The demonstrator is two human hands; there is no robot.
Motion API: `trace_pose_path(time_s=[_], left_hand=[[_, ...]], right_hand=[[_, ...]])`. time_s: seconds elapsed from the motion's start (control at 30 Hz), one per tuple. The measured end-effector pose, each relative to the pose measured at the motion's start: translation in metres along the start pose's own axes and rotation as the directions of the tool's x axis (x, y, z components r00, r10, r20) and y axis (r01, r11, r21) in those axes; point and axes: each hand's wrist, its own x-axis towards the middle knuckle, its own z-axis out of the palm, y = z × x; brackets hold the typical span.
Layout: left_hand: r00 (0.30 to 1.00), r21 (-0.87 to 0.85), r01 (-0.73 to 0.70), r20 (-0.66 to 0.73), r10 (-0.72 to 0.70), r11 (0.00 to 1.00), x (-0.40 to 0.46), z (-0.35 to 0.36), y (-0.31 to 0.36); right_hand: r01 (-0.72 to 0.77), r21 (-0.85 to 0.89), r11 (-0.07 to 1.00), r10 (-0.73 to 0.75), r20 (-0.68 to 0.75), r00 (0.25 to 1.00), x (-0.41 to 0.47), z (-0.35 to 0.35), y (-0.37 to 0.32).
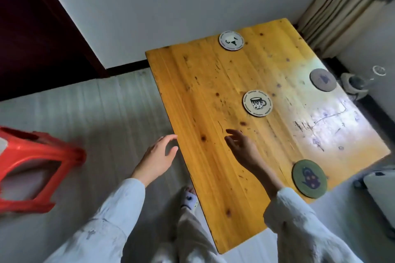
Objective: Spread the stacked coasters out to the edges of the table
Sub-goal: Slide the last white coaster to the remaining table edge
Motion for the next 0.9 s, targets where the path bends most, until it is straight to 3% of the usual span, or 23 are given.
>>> trace_pose_path(time_s=[0.27, 0.4, 0.63, 0.9], left_hand=[[0.988, 0.149, 0.006, 0.154, -0.029, 0.989, 0.111, 0.026, 0.013], [0.973, 0.272, -0.015, 0.226, -0.048, 0.962, 0.160, 0.043, 0.014], [0.922, 0.638, -0.120, 0.356, -0.153, 0.761, 0.211, 0.066, 0.008], [0.930, 0.699, -0.103, 0.320, -0.181, 0.707, 0.212, 0.075, 0.002]], right_hand=[[-0.123, -0.057, 0.991, 0.116, -0.113, 0.987, 0.101, -0.033, 0.040], [-0.181, -0.198, 0.963, 0.146, -0.182, 0.973, 0.144, -0.051, 0.065], [-0.213, -0.343, 0.915, 0.124, -0.265, 0.956, 0.204, -0.083, 0.098], [-0.252, -0.478, 0.842, 0.204, -0.150, 0.967, 0.248, -0.090, 0.114]])
